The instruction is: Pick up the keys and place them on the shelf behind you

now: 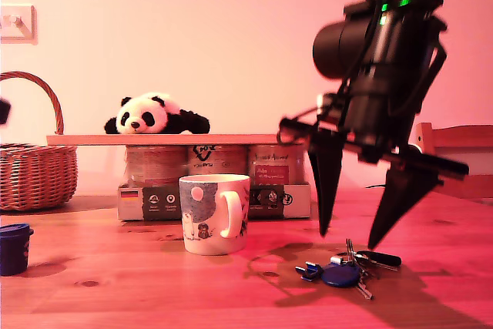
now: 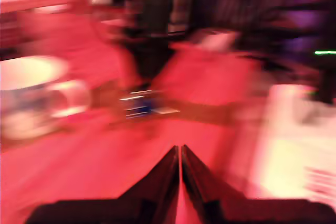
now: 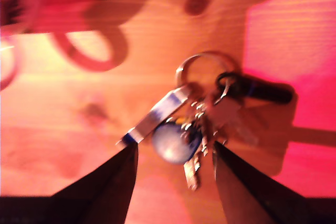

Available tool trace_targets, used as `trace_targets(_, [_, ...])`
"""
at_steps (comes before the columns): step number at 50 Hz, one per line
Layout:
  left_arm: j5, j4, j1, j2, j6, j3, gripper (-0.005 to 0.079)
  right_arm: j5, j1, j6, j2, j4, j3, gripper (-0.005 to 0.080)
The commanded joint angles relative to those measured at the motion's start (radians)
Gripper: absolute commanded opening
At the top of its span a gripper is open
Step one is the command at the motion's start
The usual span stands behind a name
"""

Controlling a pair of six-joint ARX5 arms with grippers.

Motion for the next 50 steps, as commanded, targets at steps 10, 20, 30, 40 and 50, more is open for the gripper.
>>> trace_targets(10, [-0.064,-0.021,-0.008,0.008,0.004,0.007,-0.0020,0.026,0.003,0.007,0.008,0.014,0.002,0.0403])
trace_targets(20, [-0.064,-0.021,-0.026,0.008,0.004,0.007,-0.0020,0.022,0.004,0.006,0.016,0.048,0.002,0.0344])
trace_targets(30, [-0.064,-0.021,-0.033,0.008,0.004,0.007,-0.0020,0.023,0.003,0.006,0.028,0.040,0.002,0.0342])
trace_targets(40, [-0.064,-0.021,-0.033,0.008,0.004,0.007,-0.0020,0.023,0.003,-0.003,0.055,0.034,0.002,0.0339])
trace_targets(50, [-0.064,-0.021,-0.033,0.008,0.004,0.007,-0.0020,0.022,0.003,-0.013,0.058,0.036,0.002,0.0233])
